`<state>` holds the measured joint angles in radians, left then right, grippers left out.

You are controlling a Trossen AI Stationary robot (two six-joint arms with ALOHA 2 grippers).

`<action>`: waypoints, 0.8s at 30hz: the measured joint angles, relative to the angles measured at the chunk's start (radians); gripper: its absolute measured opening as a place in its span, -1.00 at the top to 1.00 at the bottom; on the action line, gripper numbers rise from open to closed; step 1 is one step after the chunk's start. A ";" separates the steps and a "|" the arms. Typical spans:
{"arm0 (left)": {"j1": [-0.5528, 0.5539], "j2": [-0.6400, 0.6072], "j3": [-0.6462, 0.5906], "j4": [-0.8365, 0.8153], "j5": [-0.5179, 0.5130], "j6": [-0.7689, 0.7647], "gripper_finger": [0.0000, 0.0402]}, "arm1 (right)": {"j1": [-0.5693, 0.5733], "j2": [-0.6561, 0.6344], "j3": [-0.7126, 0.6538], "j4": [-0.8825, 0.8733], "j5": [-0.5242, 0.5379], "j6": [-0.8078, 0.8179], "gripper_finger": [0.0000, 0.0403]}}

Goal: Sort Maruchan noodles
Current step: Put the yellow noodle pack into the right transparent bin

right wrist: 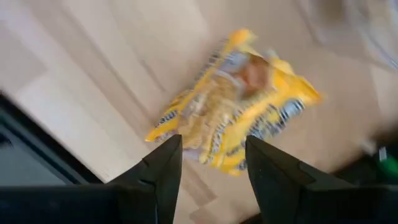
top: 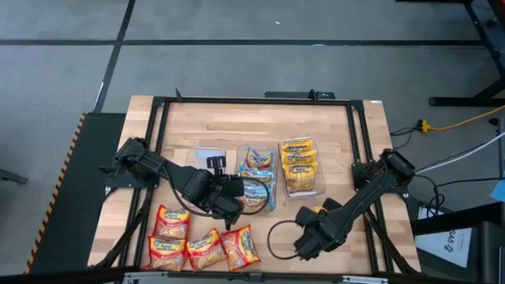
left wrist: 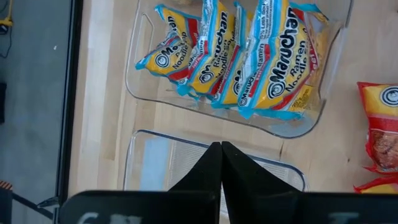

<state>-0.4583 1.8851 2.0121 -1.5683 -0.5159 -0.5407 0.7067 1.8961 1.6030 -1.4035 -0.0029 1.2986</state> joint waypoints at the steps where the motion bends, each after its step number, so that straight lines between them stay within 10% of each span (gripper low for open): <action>1: 0.000 0.000 0.000 0.000 0.000 0.000 1.00 | 0.001 0.000 0.013 -0.028 0.001 0.041 0.13; 15: -0.023 0.000 0.000 -0.002 0.009 0.000 1.00 | 0.176 -0.049 -0.067 -0.165 -0.007 0.311 0.13; 24: -0.023 0.000 0.000 -0.002 0.009 -0.001 1.00 | 0.307 -0.413 -0.387 -0.158 0.022 0.708 0.29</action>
<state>-0.4812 1.8851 2.0121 -1.5705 -0.5067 -0.5415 1.0137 1.4831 1.2159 -1.5616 0.0196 2.0066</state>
